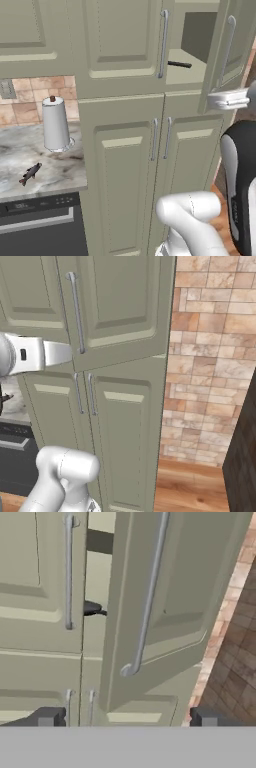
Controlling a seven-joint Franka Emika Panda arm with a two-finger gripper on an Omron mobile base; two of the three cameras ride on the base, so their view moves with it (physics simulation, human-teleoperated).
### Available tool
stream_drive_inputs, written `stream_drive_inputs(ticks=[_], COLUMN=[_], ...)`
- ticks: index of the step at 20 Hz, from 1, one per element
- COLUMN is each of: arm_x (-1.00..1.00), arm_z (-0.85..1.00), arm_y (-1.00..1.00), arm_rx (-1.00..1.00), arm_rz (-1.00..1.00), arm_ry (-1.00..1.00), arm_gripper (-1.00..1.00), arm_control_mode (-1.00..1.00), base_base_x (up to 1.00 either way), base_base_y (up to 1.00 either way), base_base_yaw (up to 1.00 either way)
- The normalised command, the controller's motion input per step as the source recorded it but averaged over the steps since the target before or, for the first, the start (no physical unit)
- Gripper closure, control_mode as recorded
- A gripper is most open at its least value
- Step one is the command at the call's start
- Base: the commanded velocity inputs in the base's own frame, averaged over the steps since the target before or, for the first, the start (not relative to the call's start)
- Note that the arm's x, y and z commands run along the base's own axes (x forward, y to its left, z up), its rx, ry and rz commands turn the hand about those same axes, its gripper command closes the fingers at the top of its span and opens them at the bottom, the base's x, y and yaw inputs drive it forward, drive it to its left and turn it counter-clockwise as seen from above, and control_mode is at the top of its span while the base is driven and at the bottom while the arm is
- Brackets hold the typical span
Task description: Retrieve the pan from the cabinet, then place the raw meat into the pan to avoid contamination.
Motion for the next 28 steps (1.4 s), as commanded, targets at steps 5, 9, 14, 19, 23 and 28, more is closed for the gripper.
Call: stream_drive_inputs(ticks=[5,9,14,19,23,28], arm_x=[-0.17,0.00,0.00,0.00,0.00,0.00], arm_z=[0.07,0.01,0.00,-0.01,0.00,0.00], arm_y=[0.53,0.59,0.65,0.55,0.34,0.26], arm_rx=[-0.11,-0.11,-0.11,-0.12,-0.10,-0.09], arm_rz=[0.00,0.00,0.00,0.00,0.00,0.00], arm_ry=[0.06,0.08,0.09,0.14,0.11,0.12], arm_gripper=[-1.00,-1.00,-1.00,-1.00,-1.00,-1.00], arm_control_mode=[-1.00,-1.00,-1.00,-1.00,-1.00,-1.00], base_base_x=[0.00,0.00,0.00,0.00,0.00,0.00], base_base_y=[0.00,0.00,0.00,0.00,0.00,0.00], base_base_yaw=[0.00,0.00,0.00,0.00,0.00,0.00])
